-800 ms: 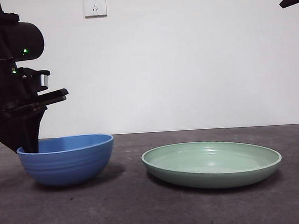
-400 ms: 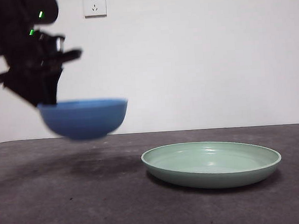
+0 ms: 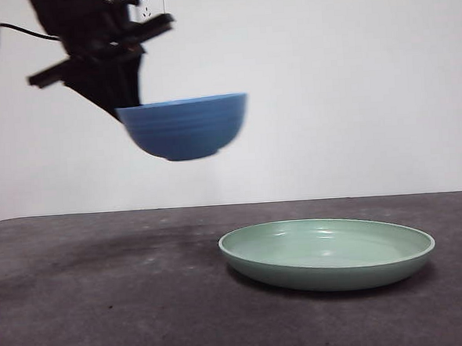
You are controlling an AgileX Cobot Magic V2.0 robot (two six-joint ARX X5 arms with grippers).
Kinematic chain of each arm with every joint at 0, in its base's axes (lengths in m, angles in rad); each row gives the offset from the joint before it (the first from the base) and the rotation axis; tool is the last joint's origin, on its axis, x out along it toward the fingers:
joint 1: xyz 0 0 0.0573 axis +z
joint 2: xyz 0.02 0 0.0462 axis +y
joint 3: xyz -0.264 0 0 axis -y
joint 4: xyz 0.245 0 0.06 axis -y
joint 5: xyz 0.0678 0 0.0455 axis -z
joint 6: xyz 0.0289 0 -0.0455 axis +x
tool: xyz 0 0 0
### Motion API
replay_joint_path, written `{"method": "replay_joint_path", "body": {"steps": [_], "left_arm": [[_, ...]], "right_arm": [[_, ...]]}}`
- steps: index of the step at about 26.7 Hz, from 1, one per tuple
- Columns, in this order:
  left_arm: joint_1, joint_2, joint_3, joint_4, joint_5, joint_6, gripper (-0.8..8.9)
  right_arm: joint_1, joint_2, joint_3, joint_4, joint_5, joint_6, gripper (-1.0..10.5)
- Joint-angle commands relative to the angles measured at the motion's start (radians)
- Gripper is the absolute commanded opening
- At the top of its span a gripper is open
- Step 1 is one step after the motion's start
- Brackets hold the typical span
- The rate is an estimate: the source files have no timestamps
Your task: Pick up the blue bowl, put it on the green plate, put it on desk
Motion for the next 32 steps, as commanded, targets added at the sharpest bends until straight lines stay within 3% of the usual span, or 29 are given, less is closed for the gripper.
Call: {"method": "replay_joint_path", "body": {"steps": [1,7,15,25,30,32], "left_arm": [[-0.041,0.080,0.044,-0.002,-0.003,-0.018,0.15],[-0.146,0.225,0.151,-0.014,-0.003,-0.021,0.15],[-0.264,0.459,0.372,-0.104,-0.003,-0.009,0.15],[-0.284,0.513,0.393,-0.087,-0.003,-0.009,0.38],[-0.283,0.513,0.394,-0.057,-0.003,-0.009,2.56],[-0.279,0.513,0.407,-0.060,-0.019,-0.001,3.91]], "right_arm": [[0.001,-0.020,0.041,-0.057,0.069,-0.027,5.2],[0.001,-0.065,0.090,-0.185,0.156,-0.074,5.2],[0.001,-0.084,0.098,-0.195,0.151,-0.070,5.2],[0.001,-0.084,0.098,-0.195,0.151,-0.070,5.2],[0.001,-0.084,0.098,-0.195,0.151,-0.070,5.2],[0.001,-0.084,0.098,-0.195,0.151,-0.071,5.2]]}}
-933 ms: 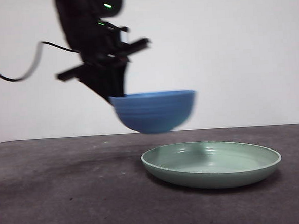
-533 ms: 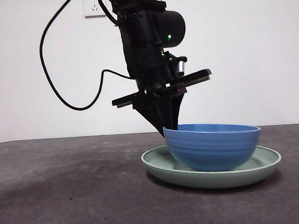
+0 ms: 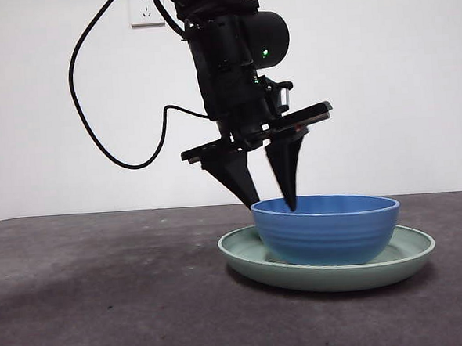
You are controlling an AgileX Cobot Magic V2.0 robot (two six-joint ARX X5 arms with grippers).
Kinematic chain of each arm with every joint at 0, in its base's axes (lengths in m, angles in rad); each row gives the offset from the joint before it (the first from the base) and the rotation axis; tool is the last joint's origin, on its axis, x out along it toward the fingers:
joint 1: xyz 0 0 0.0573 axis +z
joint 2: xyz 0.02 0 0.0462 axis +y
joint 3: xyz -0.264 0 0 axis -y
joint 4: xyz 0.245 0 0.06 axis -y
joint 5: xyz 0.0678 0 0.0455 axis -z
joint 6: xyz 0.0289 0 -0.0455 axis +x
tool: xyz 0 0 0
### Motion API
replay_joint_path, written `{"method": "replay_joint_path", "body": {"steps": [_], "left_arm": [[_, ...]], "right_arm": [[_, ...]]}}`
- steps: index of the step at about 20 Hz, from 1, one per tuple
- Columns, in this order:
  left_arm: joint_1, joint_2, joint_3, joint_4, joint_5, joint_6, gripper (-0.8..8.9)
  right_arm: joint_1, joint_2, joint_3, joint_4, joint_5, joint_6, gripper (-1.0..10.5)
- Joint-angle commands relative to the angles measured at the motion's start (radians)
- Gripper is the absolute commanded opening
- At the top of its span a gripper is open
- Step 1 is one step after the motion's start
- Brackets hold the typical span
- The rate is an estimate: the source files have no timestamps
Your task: Pick up the blue bowl, put it on the green plate, put it on desk
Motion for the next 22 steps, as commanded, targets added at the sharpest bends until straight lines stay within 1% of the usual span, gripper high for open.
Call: {"method": "replay_joint_path", "body": {"steps": [1,2,4,8,10,12,16,19,22], "left_arm": [[0.005,0.024,0.060,-0.015,-0.035,0.021,4.59],[0.013,0.024,0.090,-0.047,-0.063,0.024,4.96],[0.036,0.024,0.178,-0.145,-0.111,0.040,5.12],[0.074,0.014,0.364,-0.322,-0.113,0.056,5.10],[0.073,-0.014,0.415,-0.358,-0.113,0.061,5.10],[0.067,-0.072,0.417,-0.378,-0.113,0.079,5.10],[0.052,-0.211,0.417,-0.484,-0.114,0.123,5.09],[0.043,-0.342,0.412,-0.493,-0.114,0.126,5.08],[0.007,-0.514,0.385,-0.495,-0.114,0.126,5.08]], "right_arm": [[0.001,0.002,0.021,0.006,0.000,-0.009,5.2],[0.001,0.002,0.021,0.006,0.000,-0.009,5.2],[0.001,0.002,0.021,0.006,-0.001,-0.008,5.2],[0.001,0.002,0.021,0.011,0.000,-0.009,5.2],[0.001,0.002,0.021,0.018,0.000,-0.008,5.2],[0.001,0.002,0.021,0.020,0.000,-0.008,5.2],[0.002,0.002,0.021,0.020,-0.001,-0.008,5.2],[0.003,0.002,0.021,0.020,-0.001,-0.008,5.2],[0.004,0.002,0.021,0.020,-0.001,-0.008,5.2]]}}
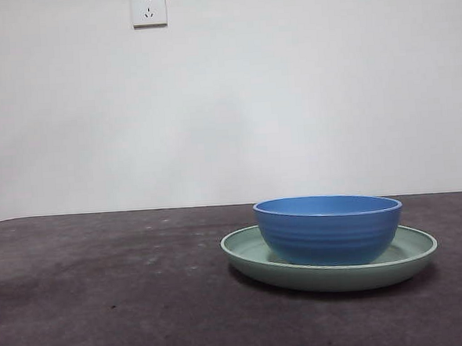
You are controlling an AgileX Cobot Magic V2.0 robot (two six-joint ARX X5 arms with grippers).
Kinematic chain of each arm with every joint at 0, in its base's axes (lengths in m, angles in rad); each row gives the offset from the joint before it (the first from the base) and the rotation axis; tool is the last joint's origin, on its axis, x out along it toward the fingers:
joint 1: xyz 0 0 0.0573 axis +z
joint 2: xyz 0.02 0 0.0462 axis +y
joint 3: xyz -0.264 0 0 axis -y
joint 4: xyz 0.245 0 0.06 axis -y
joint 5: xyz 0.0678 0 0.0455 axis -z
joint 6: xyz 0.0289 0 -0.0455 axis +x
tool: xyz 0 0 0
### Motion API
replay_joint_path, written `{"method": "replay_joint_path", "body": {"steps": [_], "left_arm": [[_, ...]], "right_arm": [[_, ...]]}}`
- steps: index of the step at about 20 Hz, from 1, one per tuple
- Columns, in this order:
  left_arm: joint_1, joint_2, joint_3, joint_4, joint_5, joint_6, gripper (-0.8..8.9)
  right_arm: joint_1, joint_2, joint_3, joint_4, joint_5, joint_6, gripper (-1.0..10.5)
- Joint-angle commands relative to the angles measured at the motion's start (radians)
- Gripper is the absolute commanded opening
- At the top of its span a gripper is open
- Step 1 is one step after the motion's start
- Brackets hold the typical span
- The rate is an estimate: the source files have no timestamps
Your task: Pick up the blue bowl, put it on the green plate, put it on desk
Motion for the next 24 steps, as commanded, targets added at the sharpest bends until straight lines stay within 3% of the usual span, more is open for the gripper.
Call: {"method": "replay_joint_path", "body": {"steps": [1,8,15,19,24], "left_arm": [[-0.040,-0.118,-0.006,-0.039,-0.003,0.018,5.08],[-0.100,-0.582,-0.391,-0.027,-0.003,-0.008,5.08],[-0.101,-1.098,-0.865,0.182,-0.003,-0.012,5.04],[-0.101,-1.220,-0.944,0.228,-0.003,-0.001,5.04],[-0.101,-1.223,-0.944,0.229,-0.003,0.048,5.04]], "right_arm": [[0.004,0.002,0.021,0.011,0.000,-0.008,5.2],[0.004,0.002,0.021,0.011,0.000,-0.011,5.2],[0.004,0.002,0.021,0.011,0.000,-0.012,5.2],[0.004,0.002,0.021,0.011,0.000,-0.007,5.2],[0.004,0.002,0.021,0.011,0.000,0.037,5.2]]}}
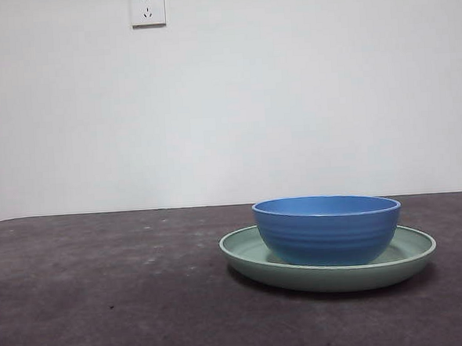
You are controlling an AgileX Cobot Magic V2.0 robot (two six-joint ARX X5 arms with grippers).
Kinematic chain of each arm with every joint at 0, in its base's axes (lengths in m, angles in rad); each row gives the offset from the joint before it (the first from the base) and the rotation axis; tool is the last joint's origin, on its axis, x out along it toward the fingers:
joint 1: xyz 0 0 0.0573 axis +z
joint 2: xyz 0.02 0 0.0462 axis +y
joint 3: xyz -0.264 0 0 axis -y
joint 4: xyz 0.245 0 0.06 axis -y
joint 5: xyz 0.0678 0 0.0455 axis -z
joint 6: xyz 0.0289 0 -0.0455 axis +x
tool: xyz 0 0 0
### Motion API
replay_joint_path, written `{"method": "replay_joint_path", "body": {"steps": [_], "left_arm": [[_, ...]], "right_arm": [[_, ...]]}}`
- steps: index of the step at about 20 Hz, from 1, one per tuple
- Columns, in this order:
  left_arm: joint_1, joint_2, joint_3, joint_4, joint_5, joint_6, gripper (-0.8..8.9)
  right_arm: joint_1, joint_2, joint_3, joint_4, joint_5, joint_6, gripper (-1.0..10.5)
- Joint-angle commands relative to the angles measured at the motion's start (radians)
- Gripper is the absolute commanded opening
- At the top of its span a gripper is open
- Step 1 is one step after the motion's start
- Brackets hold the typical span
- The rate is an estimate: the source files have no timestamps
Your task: Pick up the blue bowl, put it on the green plate, put it on desk
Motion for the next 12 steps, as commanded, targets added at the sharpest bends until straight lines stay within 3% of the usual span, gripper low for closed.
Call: {"method": "replay_joint_path", "body": {"steps": [1,7,12], "left_arm": [[-0.009,0.006,0.012,0.013,-0.003,0.050,5.04],[-0.009,0.007,0.012,0.024,-0.003,0.095,5.04],[-0.009,0.007,0.012,0.020,-0.003,0.109,5.04]], "right_arm": [[0.004,0.002,0.021,0.011,0.000,0.038,5.2],[0.004,0.053,0.021,-0.005,-0.002,0.166,5.2],[0.004,0.236,0.021,-0.028,-0.001,0.164,5.2]]}}
